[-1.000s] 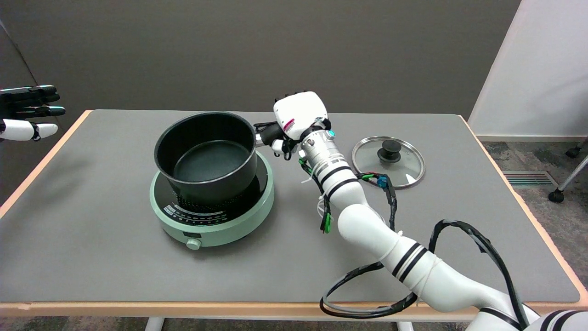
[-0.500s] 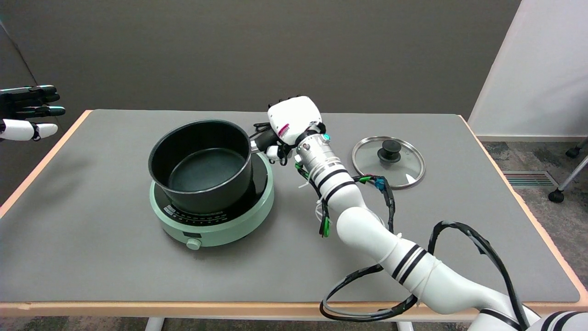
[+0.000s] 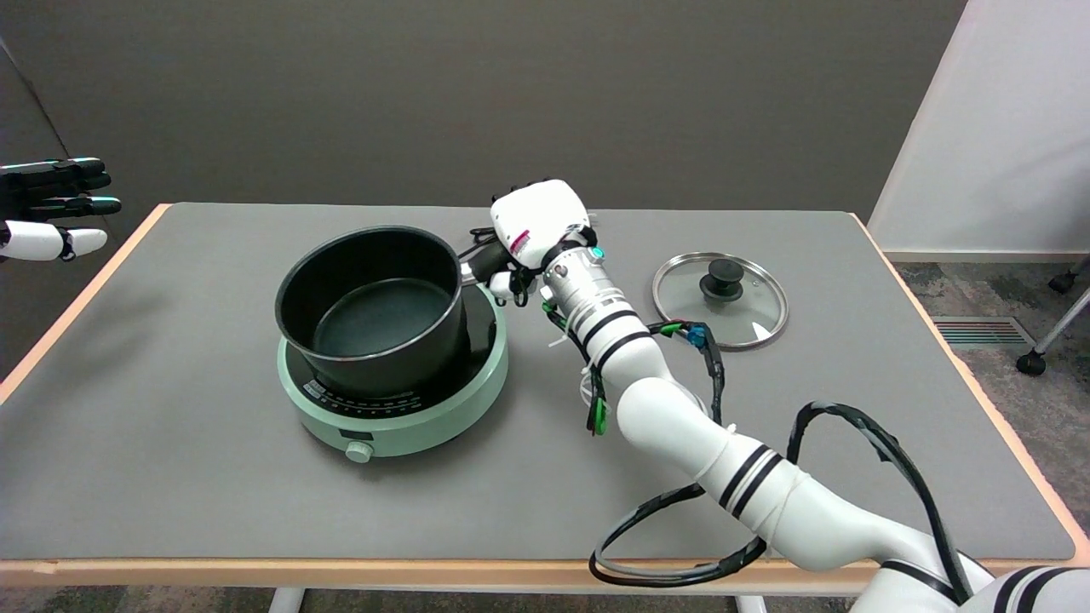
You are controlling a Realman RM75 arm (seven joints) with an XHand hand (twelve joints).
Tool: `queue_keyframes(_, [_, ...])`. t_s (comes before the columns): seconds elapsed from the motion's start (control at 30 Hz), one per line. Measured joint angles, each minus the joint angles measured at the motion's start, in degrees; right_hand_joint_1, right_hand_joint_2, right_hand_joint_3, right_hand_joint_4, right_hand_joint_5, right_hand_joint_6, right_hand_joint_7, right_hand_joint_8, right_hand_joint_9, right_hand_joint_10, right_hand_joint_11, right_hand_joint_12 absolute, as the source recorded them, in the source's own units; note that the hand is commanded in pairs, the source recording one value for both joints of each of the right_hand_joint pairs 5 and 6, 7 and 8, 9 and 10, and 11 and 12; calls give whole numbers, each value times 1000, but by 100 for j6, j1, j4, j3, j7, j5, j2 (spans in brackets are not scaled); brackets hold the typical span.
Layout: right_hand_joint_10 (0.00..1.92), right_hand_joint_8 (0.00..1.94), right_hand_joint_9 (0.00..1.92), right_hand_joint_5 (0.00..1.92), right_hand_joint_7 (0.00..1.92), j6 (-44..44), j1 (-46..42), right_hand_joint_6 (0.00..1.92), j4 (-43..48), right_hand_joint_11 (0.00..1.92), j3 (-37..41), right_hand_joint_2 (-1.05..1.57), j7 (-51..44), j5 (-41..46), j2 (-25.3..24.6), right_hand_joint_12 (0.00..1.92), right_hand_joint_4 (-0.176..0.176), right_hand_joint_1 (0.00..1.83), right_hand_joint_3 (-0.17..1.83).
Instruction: Place the soup pot onto the induction stove.
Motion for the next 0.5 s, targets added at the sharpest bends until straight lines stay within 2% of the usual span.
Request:
queue_keyframes(0.43, [1920, 1920, 1920, 1920, 1920, 16, 57, 1920, -125, 1920, -19, 775, 12, -10, -26, 1920, -14, 817, 873])
queue_keyframes(0.5, [1920, 1920, 1920, 1920, 1920, 20, 60, 1920, -136, 1920, -21, 759, 14, -13, -27, 1920, -6, 821, 871])
